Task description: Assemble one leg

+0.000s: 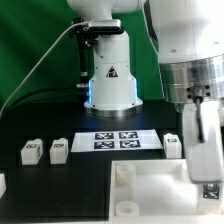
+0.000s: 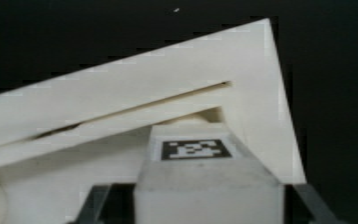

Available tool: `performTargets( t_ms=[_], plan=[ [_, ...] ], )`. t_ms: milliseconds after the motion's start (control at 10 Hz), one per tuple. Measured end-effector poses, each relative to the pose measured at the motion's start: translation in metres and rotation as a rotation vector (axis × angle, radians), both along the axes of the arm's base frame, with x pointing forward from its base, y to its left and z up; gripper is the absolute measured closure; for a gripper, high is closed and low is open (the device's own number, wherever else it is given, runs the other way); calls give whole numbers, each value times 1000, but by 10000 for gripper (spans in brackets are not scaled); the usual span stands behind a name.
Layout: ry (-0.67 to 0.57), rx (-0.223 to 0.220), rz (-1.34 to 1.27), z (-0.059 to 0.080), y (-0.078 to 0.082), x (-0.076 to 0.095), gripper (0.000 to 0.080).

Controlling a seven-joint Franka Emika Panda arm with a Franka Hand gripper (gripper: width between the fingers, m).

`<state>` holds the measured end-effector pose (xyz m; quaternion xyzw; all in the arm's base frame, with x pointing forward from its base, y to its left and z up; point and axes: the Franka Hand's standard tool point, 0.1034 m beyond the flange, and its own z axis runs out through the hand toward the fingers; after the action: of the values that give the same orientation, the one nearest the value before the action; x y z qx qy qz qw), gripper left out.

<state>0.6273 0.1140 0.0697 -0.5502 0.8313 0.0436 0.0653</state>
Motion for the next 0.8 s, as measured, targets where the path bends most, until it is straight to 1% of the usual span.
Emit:
performTargets(
  t_ms=[100,200,400,500,600,700,800],
  plan=[
    [9,-6,-37,0,-1,0,502],
    [20,-29,-68,1,-3,-1,502],
    [17,-32,-39,0,-4,-2,501],
    [17,-33,-36,0,-3,-2,338],
    [15,-38,-20,-1,4,-6,208],
    [15,-34,-10,2,12,-10,208],
    [8,-26,-2,11,18,-14,159]
  ],
)
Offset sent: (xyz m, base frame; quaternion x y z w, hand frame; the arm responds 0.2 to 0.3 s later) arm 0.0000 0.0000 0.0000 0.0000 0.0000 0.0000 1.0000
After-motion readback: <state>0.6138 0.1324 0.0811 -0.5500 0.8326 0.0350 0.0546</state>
